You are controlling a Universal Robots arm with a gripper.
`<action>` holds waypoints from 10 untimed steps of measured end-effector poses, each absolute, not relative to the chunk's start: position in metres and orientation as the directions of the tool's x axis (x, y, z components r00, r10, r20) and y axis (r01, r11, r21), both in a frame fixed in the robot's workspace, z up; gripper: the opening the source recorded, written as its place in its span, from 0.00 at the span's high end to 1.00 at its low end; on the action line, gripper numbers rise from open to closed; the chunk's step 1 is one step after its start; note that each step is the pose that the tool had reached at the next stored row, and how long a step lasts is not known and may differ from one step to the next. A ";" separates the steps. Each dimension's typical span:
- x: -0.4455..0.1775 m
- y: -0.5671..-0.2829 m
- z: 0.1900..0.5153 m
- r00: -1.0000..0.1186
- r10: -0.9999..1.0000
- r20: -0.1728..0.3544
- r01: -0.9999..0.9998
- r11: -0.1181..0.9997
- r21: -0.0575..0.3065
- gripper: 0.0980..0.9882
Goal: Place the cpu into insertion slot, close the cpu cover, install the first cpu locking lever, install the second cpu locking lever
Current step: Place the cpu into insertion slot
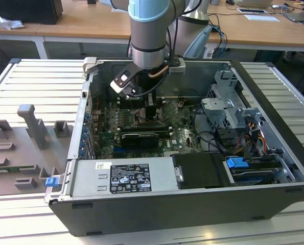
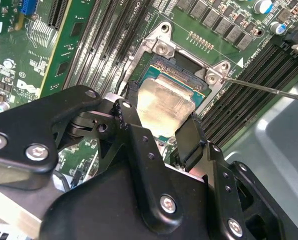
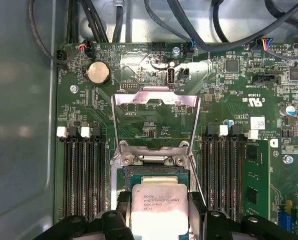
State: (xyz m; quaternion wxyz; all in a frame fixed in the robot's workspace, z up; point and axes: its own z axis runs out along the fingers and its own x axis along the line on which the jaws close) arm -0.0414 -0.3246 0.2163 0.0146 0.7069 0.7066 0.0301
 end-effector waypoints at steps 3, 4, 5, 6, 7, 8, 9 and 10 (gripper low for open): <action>-0.041 -0.325 0.215 0.000 1.000 0.022 0.998 -0.001 0.063 0.50; -0.041 -0.325 0.215 0.000 1.000 0.022 0.998 -0.001 0.063 0.50; -0.041 -0.325 0.215 0.000 1.000 0.022 0.998 -0.001 0.063 0.50; -0.041 -0.325 0.214 0.000 1.000 0.022 0.998 -0.001 0.063 0.50; -0.041 -0.324 0.214 0.000 1.000 0.022 0.998 -0.001 0.063 0.50; -0.041 -0.324 0.213 0.000 1.000 0.022 0.998 -0.001 0.063 0.50; -0.041 -0.324 0.212 0.000 1.000 0.022 0.998 -0.002 0.063 0.50; -0.042 -0.324 0.212 0.000 1.000 0.022 0.998 -0.002 0.063 0.50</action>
